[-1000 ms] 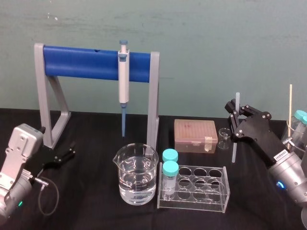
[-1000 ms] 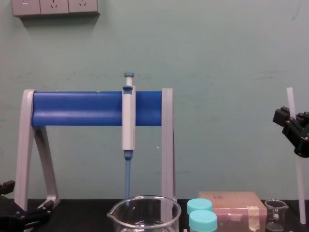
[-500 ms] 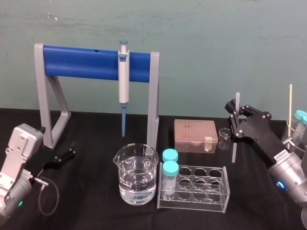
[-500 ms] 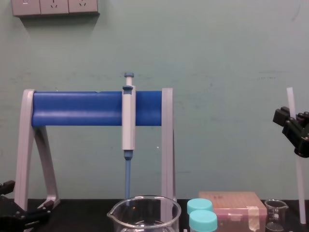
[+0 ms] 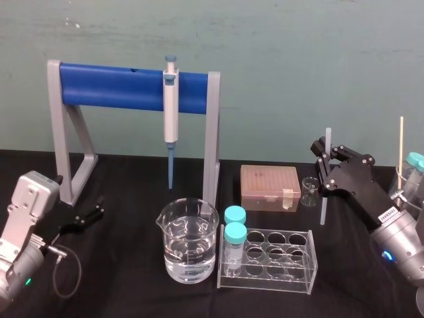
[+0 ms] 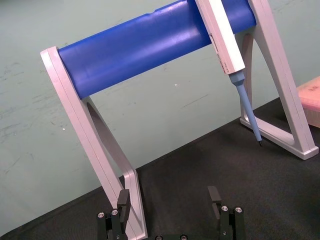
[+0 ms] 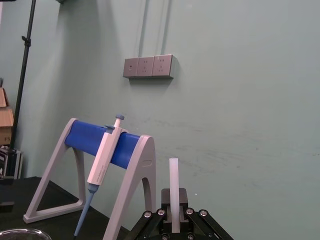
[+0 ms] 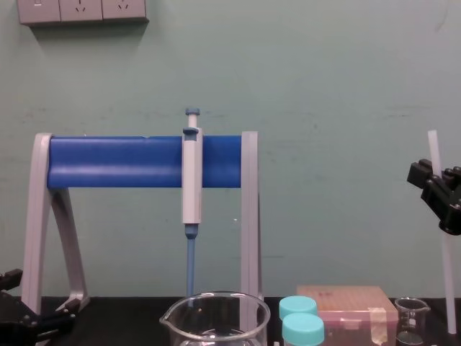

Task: Pick up the stirring rod with one hand, then place it down.

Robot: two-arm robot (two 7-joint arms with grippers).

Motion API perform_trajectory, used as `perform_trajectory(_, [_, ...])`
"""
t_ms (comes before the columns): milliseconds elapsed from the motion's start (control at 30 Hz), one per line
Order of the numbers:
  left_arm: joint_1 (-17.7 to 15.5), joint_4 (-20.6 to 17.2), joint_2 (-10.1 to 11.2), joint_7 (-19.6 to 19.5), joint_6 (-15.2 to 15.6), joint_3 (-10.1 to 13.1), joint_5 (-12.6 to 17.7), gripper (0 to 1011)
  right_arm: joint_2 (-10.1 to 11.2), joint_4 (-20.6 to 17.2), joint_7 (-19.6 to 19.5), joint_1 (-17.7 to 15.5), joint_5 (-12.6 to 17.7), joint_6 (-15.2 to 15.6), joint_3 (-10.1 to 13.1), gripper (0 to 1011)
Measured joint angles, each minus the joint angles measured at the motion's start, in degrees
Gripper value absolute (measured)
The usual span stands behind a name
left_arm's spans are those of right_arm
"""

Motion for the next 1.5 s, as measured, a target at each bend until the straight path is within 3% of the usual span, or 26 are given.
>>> perform_trajectory(1200, [0.00,0.00,0.00,0.00,0.00,0.00,0.00,1000,0.00,0.00,0.00,0.00,0.00,0.00,0.00,71])
perform_trajectory(1500, [0.00,0.00,0.00,0.00,0.00,0.00,0.00,1000,-0.20,0.01,3.16,0.09,0.55,-0.98,0.03,71])
